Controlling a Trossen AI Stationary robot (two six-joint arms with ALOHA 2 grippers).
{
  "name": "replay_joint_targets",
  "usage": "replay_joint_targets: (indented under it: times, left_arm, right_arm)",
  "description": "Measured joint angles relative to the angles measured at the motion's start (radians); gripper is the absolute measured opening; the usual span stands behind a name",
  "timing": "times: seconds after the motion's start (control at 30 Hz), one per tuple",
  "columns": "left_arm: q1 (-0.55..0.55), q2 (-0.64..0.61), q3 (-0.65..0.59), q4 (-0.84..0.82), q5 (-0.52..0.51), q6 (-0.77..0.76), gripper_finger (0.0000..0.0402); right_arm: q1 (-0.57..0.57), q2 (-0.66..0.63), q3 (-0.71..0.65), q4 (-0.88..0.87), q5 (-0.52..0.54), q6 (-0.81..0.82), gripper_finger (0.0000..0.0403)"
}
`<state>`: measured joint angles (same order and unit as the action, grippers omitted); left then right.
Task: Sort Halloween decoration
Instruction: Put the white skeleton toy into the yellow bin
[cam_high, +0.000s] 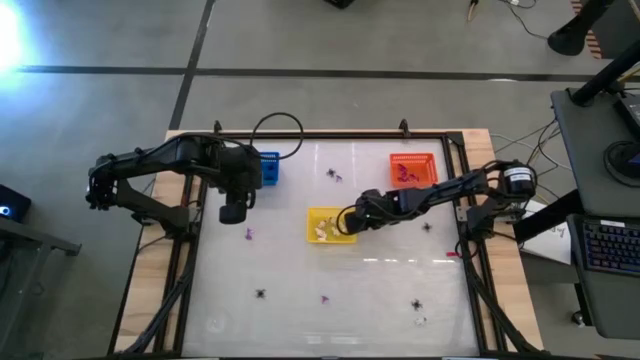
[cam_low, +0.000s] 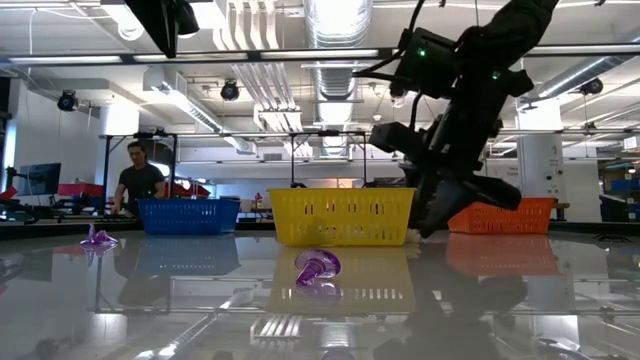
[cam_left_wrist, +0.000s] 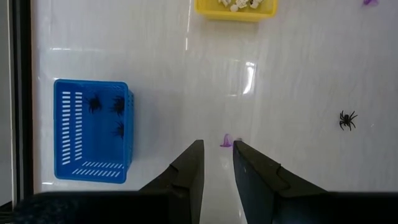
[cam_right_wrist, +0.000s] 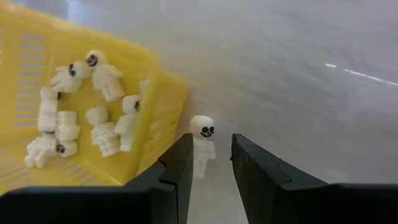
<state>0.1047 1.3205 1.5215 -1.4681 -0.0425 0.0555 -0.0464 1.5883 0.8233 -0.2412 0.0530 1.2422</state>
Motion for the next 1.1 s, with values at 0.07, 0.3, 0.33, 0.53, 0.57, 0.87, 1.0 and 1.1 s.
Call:
replay_joint_targets:
  times: [0.07, 0.3, 0.33, 0.53, 0.57, 0.87, 1.0, 1.1]
  left_arm:
    - [0.000, 0.000, 0.000, 0.000, 0.000, 0.005, 0.0068]
    - [0.000, 0.000, 0.000, 0.000, 0.000, 0.006, 0.0068]
    - [0.000, 0.000, 0.000, 0.000, 0.000, 0.006, 0.0068]
    - [0.000, 0.000, 0.000, 0.000, 0.000, 0.006, 0.0068]
    - [0.000, 0.000, 0.000, 0.000, 0.000, 0.006, 0.0068]
    - [0.000, 0.000, 0.000, 0.000, 0.000, 0.014, 0.0068]
    - [0.000, 0.000, 0.000, 0.000, 0.000, 0.014, 0.0068]
    - [0.000, 0.000, 0.000, 0.001, 0.000, 0.014, 0.0068]
  right_arm:
    - [0.000, 0.000, -0.002, -0.015, 0.007, 0.018, 0.0099]
    - [0.001, -0.002, 0.004, -0.111, 0.014, 0.023, 0.0099]
    - [0.004, -0.008, 0.007, -0.117, 0.012, 0.023, 0.0099]
    - [0.010, -0.063, 0.023, -0.121, 0.018, 0.006, 0.0098]
    - [0.010, -0.071, 0.023, -0.121, 0.024, 0.006, 0.0098]
    - [0.009, -0.063, 0.023, -0.118, 0.025, 0.004, 0.0105]
    - [0.011, -0.054, 0.023, -0.109, 0.018, 0.006, 0.0105]
    - [0.012, -0.034, 0.023, -0.082, 0.017, 0.014, 0.0105]
